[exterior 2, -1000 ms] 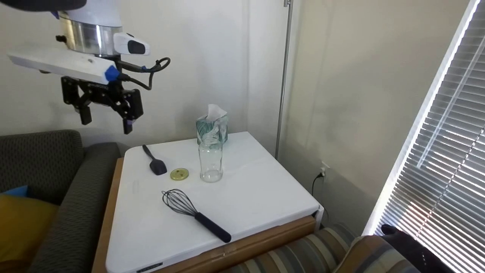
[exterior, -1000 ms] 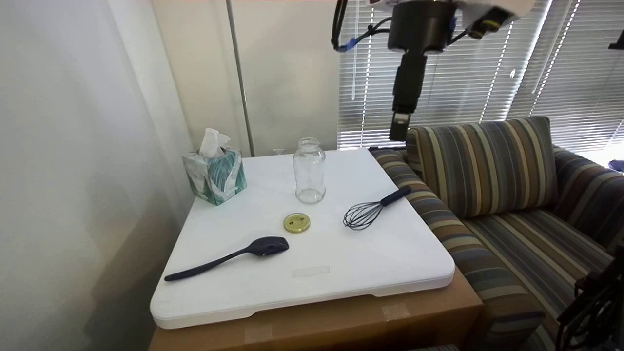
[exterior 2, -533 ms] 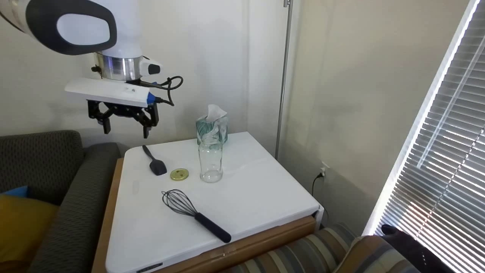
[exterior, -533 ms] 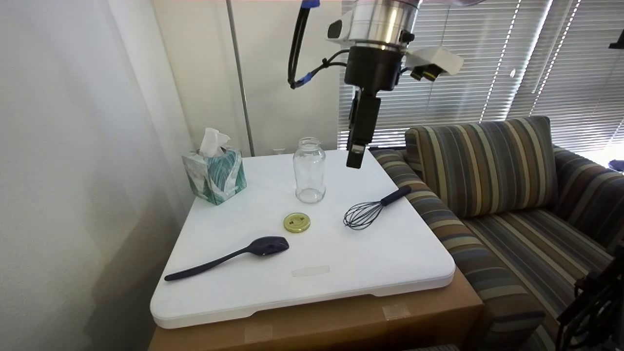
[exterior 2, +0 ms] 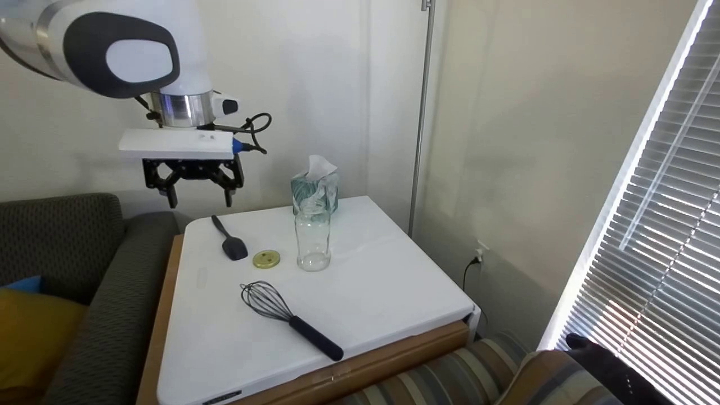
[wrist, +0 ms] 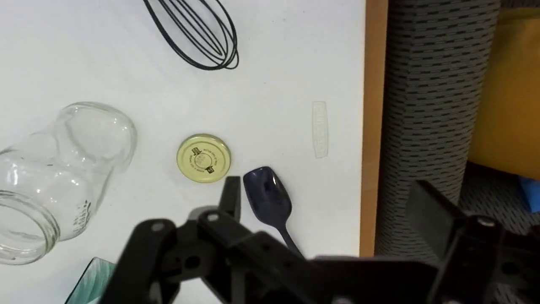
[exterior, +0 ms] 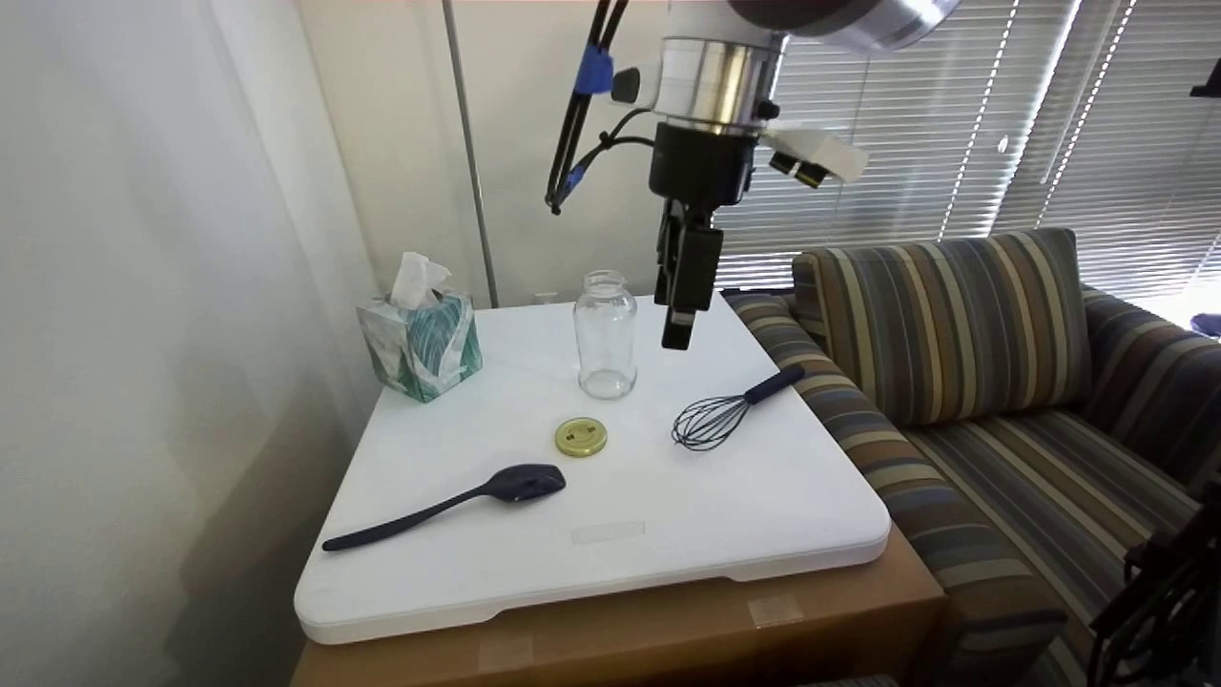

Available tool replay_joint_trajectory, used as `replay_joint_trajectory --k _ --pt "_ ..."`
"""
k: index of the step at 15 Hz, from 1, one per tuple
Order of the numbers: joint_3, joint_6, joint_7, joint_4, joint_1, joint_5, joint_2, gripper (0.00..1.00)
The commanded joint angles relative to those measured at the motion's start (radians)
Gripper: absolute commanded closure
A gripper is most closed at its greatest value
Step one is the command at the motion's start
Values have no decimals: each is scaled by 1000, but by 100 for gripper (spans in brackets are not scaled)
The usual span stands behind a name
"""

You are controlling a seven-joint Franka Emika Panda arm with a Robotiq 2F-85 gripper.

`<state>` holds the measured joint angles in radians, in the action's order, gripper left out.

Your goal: Put the lid on top of the glass jar

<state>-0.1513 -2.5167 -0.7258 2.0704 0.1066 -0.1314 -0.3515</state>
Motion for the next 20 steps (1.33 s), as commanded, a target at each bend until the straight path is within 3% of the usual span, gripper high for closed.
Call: replay_joint_trajectory --k 1,4,13,20 --pt "-1 4 19 -136 1 140 -135 0" --pt "8 1 41 -256 7 239 -232 0" --pt "-5 51 26 -581 2 303 -448 0" --pt "-27 84 14 -712 15 305 -579 0"
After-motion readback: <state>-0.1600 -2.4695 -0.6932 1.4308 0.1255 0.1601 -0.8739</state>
